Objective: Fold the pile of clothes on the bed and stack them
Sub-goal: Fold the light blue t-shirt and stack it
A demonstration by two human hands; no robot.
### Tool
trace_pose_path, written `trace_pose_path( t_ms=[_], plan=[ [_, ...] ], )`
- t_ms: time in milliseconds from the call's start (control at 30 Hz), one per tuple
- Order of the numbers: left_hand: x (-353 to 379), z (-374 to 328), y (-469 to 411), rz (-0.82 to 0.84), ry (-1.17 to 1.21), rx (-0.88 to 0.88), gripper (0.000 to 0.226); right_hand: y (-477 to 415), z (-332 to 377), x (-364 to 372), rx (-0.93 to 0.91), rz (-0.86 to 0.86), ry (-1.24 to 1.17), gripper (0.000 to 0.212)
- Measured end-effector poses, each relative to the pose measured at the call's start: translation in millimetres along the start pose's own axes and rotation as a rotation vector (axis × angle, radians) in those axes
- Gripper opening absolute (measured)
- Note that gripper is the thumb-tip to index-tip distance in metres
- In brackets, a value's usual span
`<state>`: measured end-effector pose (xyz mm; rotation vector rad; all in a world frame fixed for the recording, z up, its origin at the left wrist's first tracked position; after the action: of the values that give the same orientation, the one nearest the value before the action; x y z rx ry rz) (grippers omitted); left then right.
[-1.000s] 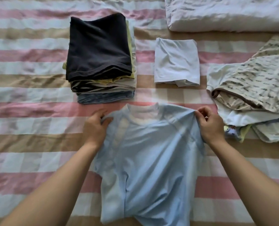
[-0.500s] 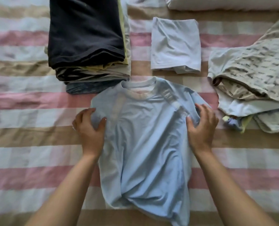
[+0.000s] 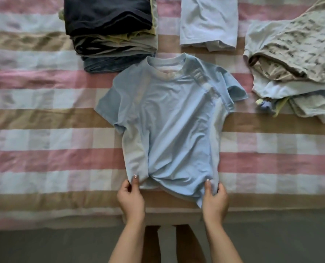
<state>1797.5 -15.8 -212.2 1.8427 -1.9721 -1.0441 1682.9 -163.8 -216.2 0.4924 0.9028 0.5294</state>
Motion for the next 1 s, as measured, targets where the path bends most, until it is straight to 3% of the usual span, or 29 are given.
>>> trace_pose_path(
  t_ms=[233, 500, 633, 733, 900, 1000],
  plan=[
    [-41, -14, -18, -0.045, -0.073, 0.191, 0.036, -17, -7, -42, -0.142, -0.166, -0.086, 0.022],
    [-61, 16, -23, 0.159, -0.258, 0.128, 0.027, -16, -42, -38, 0.003, -0.01, -0.248, 0.015],
    [-78, 27, -10, 0.045, -0.201, 0.181, 0.029, -2, -62, -42, 0.015, -0.09, -0.373, 0.015],
    [-84, 32, -6, -0.03, -0.197, 0.183, 0.025, 5, -77, -46, 0.044, -0.136, -0.341, 0.02],
    [-77, 36, -5, 0.021, -0.415, 0.14, 0.011, 2, -84, -43, 0.127, -0.105, -0.287, 0.019],
    [-61, 16, -7, 0.023, -0.536, 0.271, 0.021, -9, -60, -45, 0.017, -0.144, -0.213, 0.021]
  ],
)
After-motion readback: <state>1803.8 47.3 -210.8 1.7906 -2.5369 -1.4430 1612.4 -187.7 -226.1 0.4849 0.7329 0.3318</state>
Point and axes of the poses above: each hand's wrist, its own y-axis away from the middle knuckle, its own x-axis out of the palm, z = x × y, the point moved 1 cm from there along -y, towards the middle knuckle, and after that the axes turned 14 degrees about z, right-handed, at the moved point
